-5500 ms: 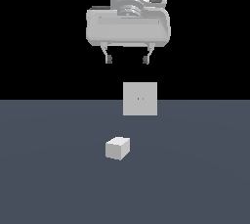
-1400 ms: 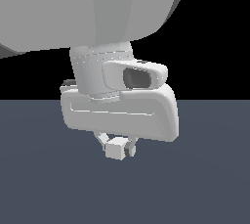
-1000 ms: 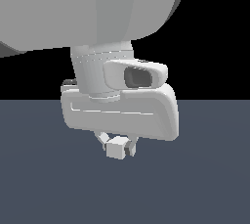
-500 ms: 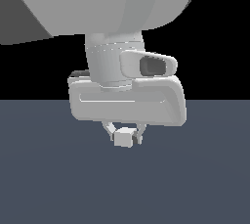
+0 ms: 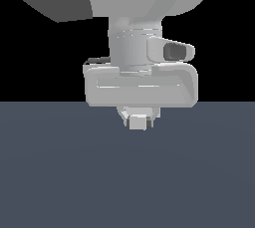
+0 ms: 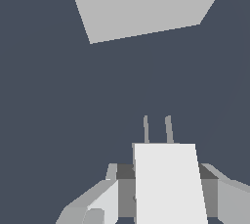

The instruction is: Plug the charger into the wall socket.

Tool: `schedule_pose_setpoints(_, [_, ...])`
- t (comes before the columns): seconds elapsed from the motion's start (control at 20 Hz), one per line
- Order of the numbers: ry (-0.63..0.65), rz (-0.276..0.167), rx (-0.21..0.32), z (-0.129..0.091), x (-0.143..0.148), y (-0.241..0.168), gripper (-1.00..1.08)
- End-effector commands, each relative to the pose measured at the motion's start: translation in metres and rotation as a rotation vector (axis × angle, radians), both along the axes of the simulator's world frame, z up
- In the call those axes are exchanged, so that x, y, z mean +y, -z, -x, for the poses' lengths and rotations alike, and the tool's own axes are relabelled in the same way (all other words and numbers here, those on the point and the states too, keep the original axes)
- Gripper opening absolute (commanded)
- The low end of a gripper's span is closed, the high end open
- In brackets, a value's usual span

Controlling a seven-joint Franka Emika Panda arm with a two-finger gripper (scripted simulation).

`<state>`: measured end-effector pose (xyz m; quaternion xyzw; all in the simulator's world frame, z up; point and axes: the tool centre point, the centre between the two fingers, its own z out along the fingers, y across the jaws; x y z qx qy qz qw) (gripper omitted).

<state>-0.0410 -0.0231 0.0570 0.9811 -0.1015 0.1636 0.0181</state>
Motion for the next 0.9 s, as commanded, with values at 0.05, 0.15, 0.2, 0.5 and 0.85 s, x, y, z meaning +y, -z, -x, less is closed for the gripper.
schedule_pose_setpoints(0.05, [-0.052, 0.001, -0.001, -0.009, -0.007, -0.011, -1.0])
schedule_pose_setpoints(0.15, [-0.08, 0.001, 0.0, -0.013, -0.01, -0.016, -1.0])
schedule_pose_setpoints(0.2, [-0.093, 0.0, 0.0, -0.016, -0.012, -0.019, -1.0])
schedule_pose_setpoints(0.5, [-0.161, -0.001, 0.001, -0.028, -0.019, -0.032, -1.0])
schedule_pose_setpoints(0.85, [-0.212, -0.003, 0.004, -0.037, -0.023, -0.041, -1.0])
